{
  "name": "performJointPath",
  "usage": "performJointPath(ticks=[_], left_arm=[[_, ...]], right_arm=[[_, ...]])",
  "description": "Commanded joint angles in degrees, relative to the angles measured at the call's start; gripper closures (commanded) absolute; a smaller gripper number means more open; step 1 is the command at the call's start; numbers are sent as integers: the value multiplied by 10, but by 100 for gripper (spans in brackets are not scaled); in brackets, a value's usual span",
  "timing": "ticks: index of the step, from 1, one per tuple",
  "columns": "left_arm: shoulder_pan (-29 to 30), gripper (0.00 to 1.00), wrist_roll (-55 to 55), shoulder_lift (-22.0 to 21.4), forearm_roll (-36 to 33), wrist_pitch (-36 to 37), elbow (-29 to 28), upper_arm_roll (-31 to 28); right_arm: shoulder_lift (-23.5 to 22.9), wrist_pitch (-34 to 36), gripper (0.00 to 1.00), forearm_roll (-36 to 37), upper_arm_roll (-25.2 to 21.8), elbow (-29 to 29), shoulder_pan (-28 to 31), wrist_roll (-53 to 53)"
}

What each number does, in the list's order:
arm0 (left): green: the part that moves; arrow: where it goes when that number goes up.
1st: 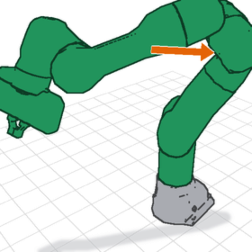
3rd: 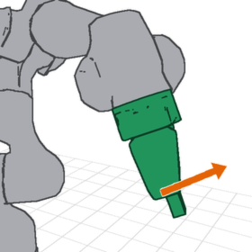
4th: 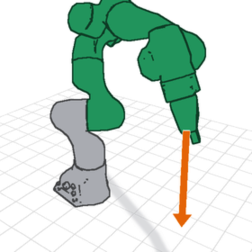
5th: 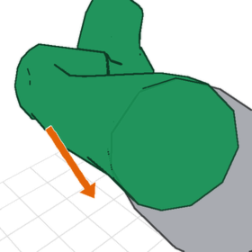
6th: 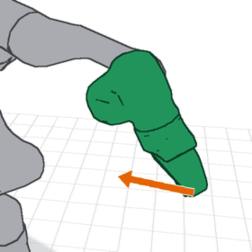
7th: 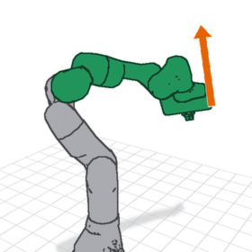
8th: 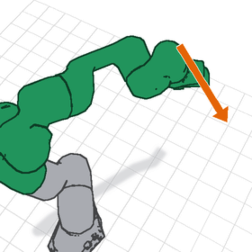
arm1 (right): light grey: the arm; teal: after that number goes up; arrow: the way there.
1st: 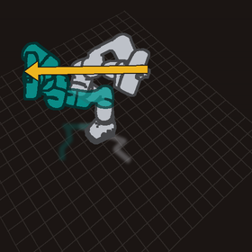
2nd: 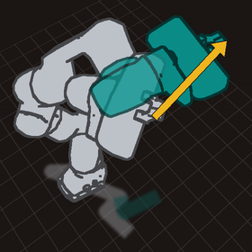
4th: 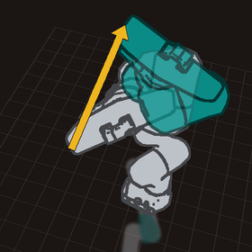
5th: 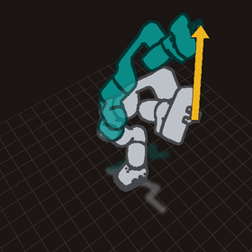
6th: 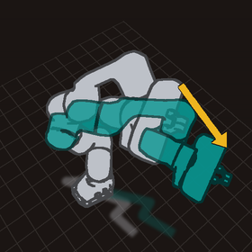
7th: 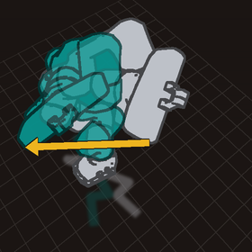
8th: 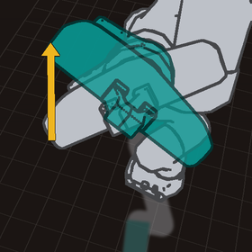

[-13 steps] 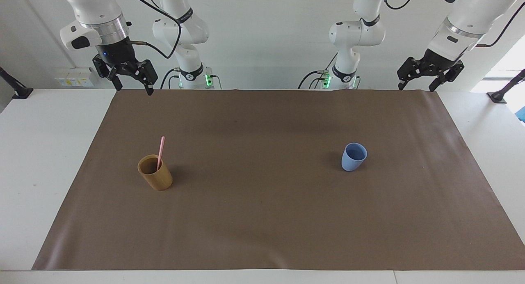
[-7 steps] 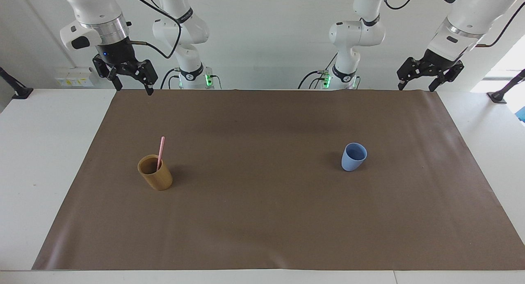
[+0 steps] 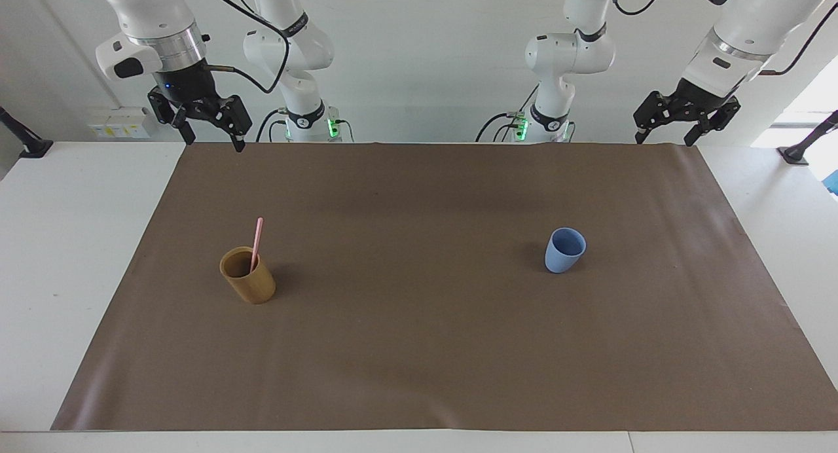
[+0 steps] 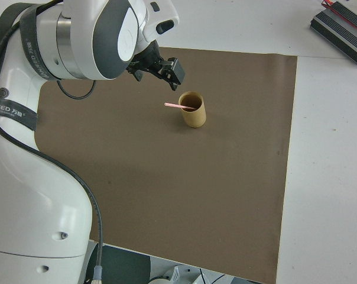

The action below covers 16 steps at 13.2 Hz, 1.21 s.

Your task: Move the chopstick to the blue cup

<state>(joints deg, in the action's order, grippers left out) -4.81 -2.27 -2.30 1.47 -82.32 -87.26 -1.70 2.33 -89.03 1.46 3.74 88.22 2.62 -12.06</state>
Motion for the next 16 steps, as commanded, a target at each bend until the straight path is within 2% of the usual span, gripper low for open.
performJointPath(ticks=[1,11,13,16], left_arm=[[12,0,2,-14,6,3,-13,6],[11,0,3,-16,6,-13,-28,6],[11,0,3,-16,6,-48,-61,6],[2,0,8,-12,7,-145,-144,7]], right_arm=[[-3,4,0,-9,5,-6,7,-9],[-3,4,0,-9,5,-6,7,-9],[-3,4,0,-9,5,-6,7,-9],[-3,4,0,-9,5,-6,7,-9]])
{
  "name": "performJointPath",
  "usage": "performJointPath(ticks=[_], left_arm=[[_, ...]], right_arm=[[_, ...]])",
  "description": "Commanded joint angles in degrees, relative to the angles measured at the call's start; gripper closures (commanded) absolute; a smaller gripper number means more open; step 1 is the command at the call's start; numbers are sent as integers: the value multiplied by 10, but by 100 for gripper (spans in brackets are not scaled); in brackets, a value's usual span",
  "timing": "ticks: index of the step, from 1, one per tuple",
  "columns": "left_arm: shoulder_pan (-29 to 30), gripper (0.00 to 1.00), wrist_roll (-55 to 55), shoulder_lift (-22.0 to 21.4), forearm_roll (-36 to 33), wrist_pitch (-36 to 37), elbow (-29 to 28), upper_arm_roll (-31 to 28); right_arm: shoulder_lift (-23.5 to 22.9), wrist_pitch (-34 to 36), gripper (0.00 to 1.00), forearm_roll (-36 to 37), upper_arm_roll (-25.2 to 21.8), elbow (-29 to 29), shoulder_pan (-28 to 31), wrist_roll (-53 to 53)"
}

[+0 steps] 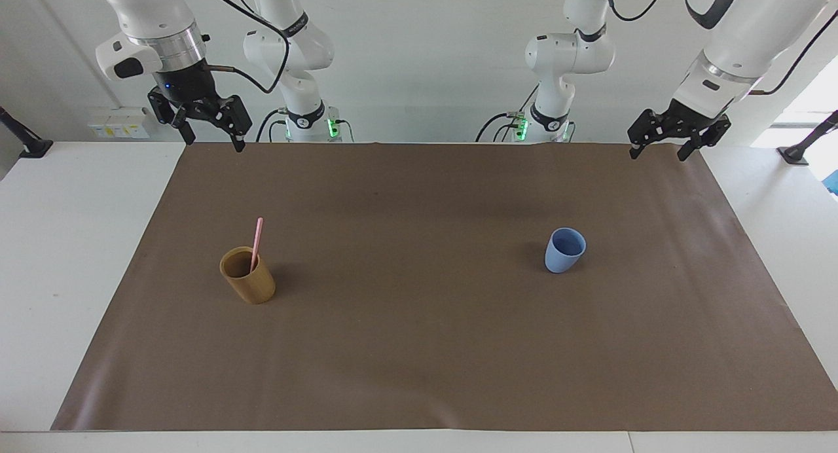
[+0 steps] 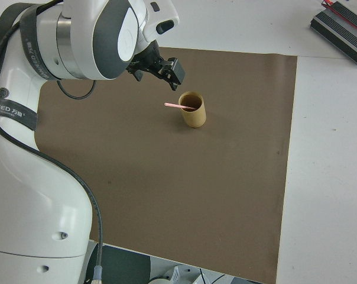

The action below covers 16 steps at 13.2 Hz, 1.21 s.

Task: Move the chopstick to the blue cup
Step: 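Reach the left gripper to the blue cup and grasp it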

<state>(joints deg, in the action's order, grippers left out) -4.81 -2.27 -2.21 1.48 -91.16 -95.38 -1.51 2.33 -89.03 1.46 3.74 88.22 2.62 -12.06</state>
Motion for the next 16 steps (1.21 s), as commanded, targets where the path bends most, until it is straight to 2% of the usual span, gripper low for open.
performJointPath(ticks=[1,4,7,9,13,16], left_arm=[[2,0,19,-9,7,-92,-87,6],[-6,0,67,22,7,-185,-142,6],[-18,0,136,35,7,-233,-176,6],[-37,0,179,79,7,-277,-178,6],[-42,0,175,102,7,-304,-189,6],[-40,0,178,102,7,-312,-198,7]], right_arm=[[-3,4,0,-9,5,-6,7,-9],[-3,4,0,-9,5,-6,7,-9],[-3,4,0,-9,5,-6,7,-9],[-3,4,0,-9,5,-6,7,-9],[-3,4,0,-9,5,-6,7,-9],[-3,4,0,-9,5,-6,7,-9]])
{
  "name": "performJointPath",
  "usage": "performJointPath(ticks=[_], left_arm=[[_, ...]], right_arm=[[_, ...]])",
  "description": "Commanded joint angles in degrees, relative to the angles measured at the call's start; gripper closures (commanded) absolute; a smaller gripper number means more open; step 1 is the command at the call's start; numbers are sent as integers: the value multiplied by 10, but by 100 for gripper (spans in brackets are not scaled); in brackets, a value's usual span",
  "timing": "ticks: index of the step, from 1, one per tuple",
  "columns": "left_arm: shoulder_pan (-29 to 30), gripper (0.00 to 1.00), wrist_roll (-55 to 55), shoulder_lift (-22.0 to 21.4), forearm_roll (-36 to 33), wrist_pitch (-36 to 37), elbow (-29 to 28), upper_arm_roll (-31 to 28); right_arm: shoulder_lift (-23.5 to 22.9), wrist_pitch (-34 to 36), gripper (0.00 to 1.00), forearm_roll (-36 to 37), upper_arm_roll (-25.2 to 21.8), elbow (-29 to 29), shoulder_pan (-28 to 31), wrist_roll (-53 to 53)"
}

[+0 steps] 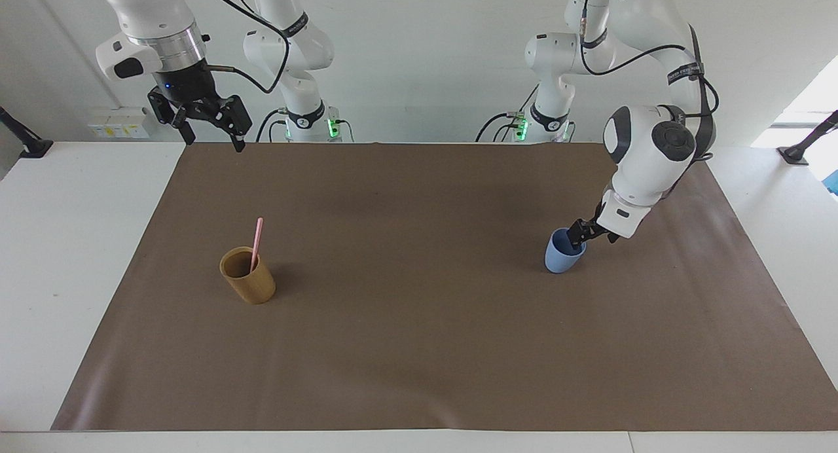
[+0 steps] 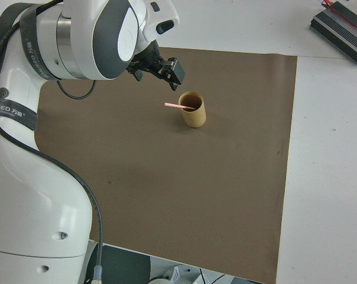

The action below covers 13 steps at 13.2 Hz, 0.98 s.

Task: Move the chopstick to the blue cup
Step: 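Reach the left gripper to the blue cup and grasp it, then slide the blue cup with the left gripper toward the table center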

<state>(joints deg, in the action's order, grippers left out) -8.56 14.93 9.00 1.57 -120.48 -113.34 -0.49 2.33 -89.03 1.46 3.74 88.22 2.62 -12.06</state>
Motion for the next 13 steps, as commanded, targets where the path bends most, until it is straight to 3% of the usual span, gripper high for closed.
performJointPath(ticks=[1,4,5,6,7,10,13], left_arm=[[-5,9,10,-11,7,-17,-21,-3],[-9,33,9,-2,8,-36,-34,-4],[-9,52,7,-5,8,-38,-43,-3],[-8,94,0,-5,8,-38,-43,-4],[-6,100,-3,-5,8,-38,-41,-3],[-9,100,4,-1,8,-30,-28,-3],[-27,100,29,6,8,16,25,-3]], right_arm=[[-3,4,0,-9,5,-6,7,-9],[-3,4,0,-9,5,-6,7,-9],[-1,11,0,-9,5,-4,7,-9],[0,15,0,-9,6,-3,6,-8],[0,14,0,-9,7,-3,5,-7],[0,12,0,-10,8,-3,5,-4],[1,3,0,-9,7,-1,5,-4]])
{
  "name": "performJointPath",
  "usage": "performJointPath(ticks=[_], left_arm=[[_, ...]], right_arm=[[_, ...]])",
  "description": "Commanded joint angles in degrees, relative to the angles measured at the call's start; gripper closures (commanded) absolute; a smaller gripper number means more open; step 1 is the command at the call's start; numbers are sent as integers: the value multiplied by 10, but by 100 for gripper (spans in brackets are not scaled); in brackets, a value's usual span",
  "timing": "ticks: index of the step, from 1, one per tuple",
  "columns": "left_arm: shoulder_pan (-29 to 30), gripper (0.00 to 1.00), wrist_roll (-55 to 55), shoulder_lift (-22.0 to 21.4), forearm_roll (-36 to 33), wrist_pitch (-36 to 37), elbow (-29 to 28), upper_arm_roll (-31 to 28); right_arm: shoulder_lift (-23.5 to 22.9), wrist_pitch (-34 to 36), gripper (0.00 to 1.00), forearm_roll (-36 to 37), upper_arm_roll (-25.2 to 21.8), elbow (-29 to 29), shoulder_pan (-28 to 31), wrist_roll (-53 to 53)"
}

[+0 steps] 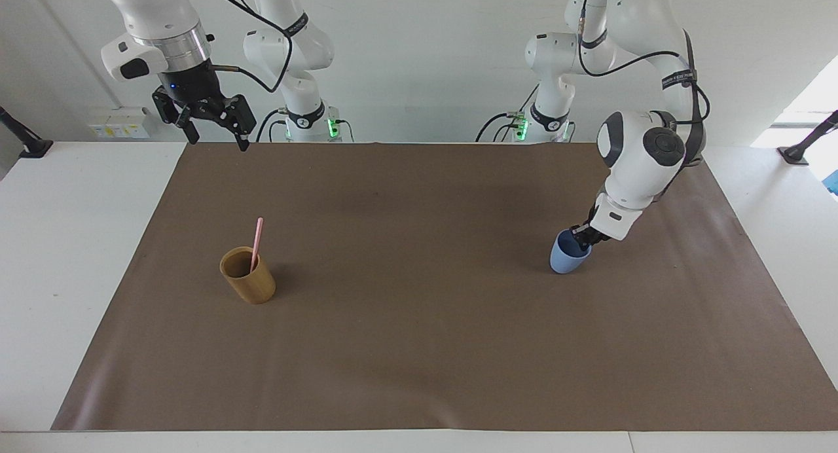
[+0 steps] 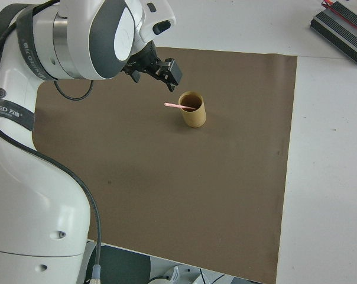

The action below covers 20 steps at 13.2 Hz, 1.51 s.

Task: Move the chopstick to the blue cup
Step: 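Slide the blue cup with the left gripper toward the table center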

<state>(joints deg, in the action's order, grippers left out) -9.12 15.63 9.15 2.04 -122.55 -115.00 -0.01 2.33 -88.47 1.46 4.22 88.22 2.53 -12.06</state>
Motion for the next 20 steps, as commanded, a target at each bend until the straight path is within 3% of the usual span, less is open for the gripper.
performJointPath(ticks=[1,4,7,9,11,20], left_arm=[[-26,100,41,3,3,68,72,-5],[-84,100,125,5,3,107,120,-3],[-157,100,235,10,9,75,140,-1],[-191,100,243,21,54,30,140,1],[-233,100,256,44,55,-3,141,-1],[-295,100,276,104,50,-30,172,2]], right_arm=[[0,-8,0,-8,2,-1,5,-4],[-2,-11,0,-7,3,1,4,-4],[-7,-13,0,1,3,1,1,-3],[-7,-20,0,1,3,5,0,-3],[-7,-20,0,0,3,12,0,-3],[-11,-43,0,14,7,23,0,45]])
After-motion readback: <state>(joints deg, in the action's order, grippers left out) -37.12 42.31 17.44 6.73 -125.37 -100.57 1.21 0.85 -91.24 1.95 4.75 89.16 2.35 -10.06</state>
